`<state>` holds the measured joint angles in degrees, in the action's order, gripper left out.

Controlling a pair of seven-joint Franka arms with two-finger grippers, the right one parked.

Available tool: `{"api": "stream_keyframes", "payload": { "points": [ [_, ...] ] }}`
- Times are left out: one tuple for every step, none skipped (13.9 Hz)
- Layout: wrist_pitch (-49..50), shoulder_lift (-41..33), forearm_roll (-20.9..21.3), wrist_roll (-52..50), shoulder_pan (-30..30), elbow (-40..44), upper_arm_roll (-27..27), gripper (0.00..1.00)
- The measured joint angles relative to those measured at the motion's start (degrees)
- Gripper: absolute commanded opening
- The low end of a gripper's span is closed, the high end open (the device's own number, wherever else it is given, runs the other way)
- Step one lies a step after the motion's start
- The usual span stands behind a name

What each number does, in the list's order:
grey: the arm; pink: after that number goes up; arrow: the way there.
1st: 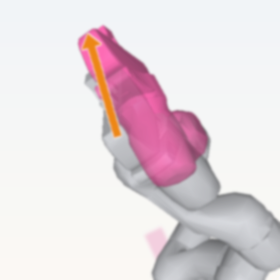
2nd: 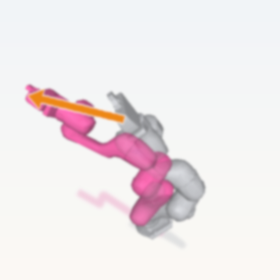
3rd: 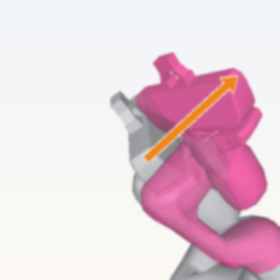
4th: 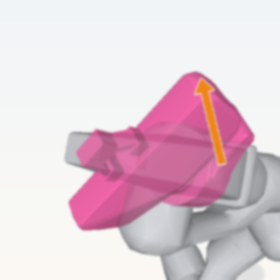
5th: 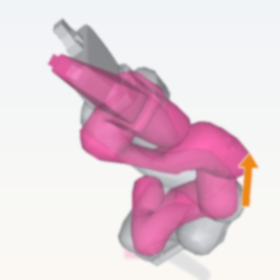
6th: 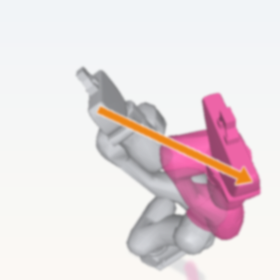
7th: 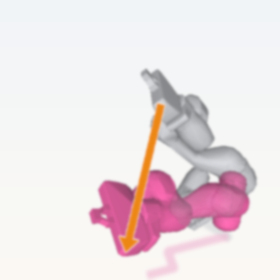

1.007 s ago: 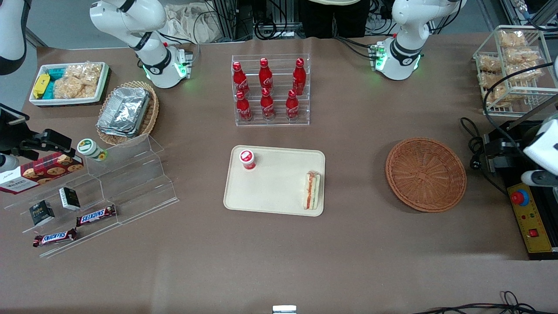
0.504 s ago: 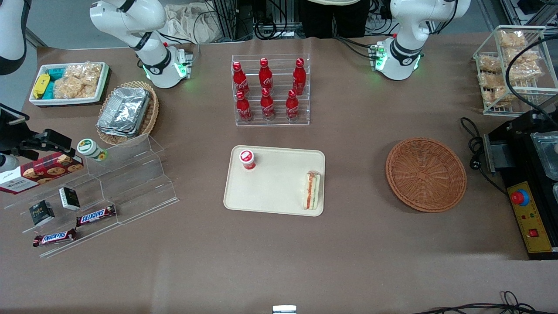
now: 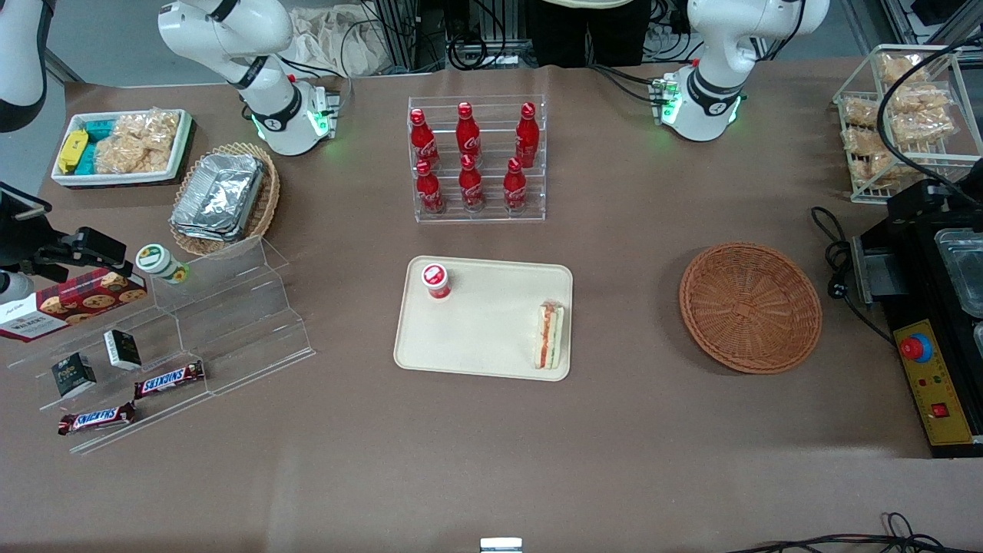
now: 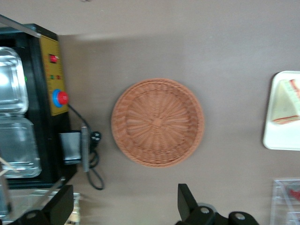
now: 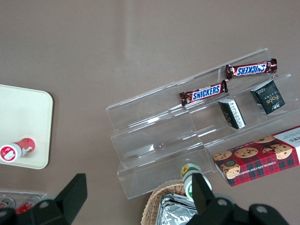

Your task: Place sandwich from basket to tray

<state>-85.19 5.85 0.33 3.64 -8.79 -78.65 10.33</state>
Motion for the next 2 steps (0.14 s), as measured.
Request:
{"api": "stream_keyframes", "payload": {
  "points": [
    [0.0, 0.0, -0.8, -0.8, -0.1, 0.0, -0.1, 1.00],
    [0.1, 0.0, -1.2, -1.2, -0.1, 0.0, -0.1, 1.00]
  ]
}}
